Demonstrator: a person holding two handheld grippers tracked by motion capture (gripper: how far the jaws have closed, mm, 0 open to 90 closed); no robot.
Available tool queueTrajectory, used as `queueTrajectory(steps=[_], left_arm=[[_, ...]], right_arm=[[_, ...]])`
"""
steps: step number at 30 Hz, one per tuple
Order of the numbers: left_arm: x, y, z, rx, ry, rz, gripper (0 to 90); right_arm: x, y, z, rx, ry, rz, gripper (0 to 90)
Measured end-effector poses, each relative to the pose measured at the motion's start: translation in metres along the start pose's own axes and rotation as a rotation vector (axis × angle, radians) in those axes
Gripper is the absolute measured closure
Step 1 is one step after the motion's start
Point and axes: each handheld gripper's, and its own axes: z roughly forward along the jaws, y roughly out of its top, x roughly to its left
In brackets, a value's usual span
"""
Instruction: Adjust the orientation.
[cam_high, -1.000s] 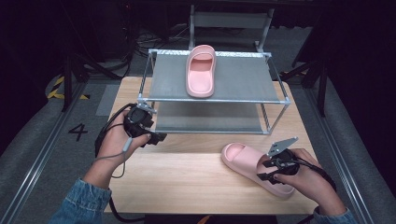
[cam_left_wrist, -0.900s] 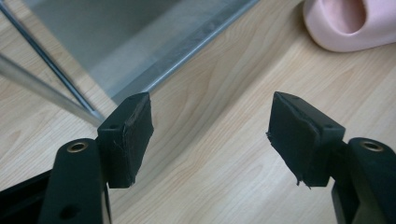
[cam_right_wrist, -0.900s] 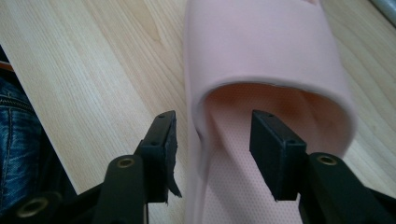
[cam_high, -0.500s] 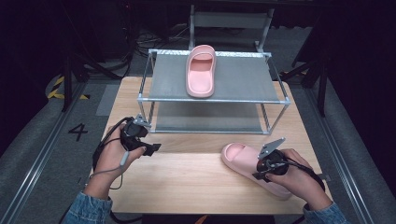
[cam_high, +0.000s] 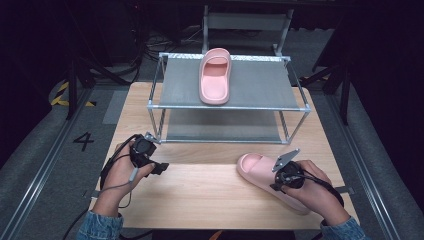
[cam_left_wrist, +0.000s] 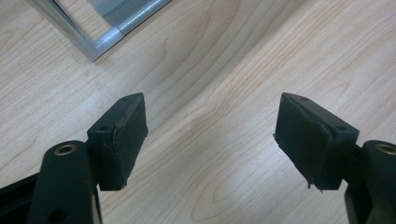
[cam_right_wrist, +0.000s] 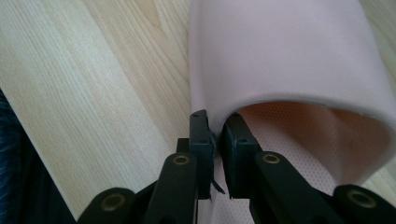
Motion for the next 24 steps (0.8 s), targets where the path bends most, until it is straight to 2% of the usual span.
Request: queueTrajectory(steps=[4,7,9,10,14,17,21,24], left_arm=[[0.006,-0.005,-0.001,0.004,-0.014,-0.008,24.8],[0.012,-0.009,0.001,0.032,-0.050,0.010,23.8],[0.015,-0.011,0.002,0.051,-0.064,0.008,23.4],[0.017,-0.012,0.002,0.057,-0.065,0.008,23.1],[0.024,-0.016,-0.001,0.052,-0.070,-0.006,21.3],[0.024,-0.019,-0.005,0.059,-0.059,-0.019,20.3],[0.025,-0.019,-0.007,0.067,-0.070,0.007,19.0],[0.026,-0.020,-0.006,0.073,-0.066,0.006,19.2]], right_arm=[[0.002,0.002,-0.005,-0.014,-0.011,-0.003,85.3],[0.005,0.006,-0.011,-0.010,-0.002,0.001,84.8],[0.006,0.008,-0.014,-0.009,-0.003,0.006,84.4],[0.008,0.010,-0.017,-0.008,0.006,0.013,84.3],[0.012,0.020,-0.026,0.006,-0.010,0.006,84.1],[0.014,0.027,-0.034,0.003,-0.018,0.008,83.6],[0.013,0.037,-0.045,-0.016,-0.015,0.029,82.4],[0.012,0.043,-0.053,-0.024,-0.009,0.034,82.3]])
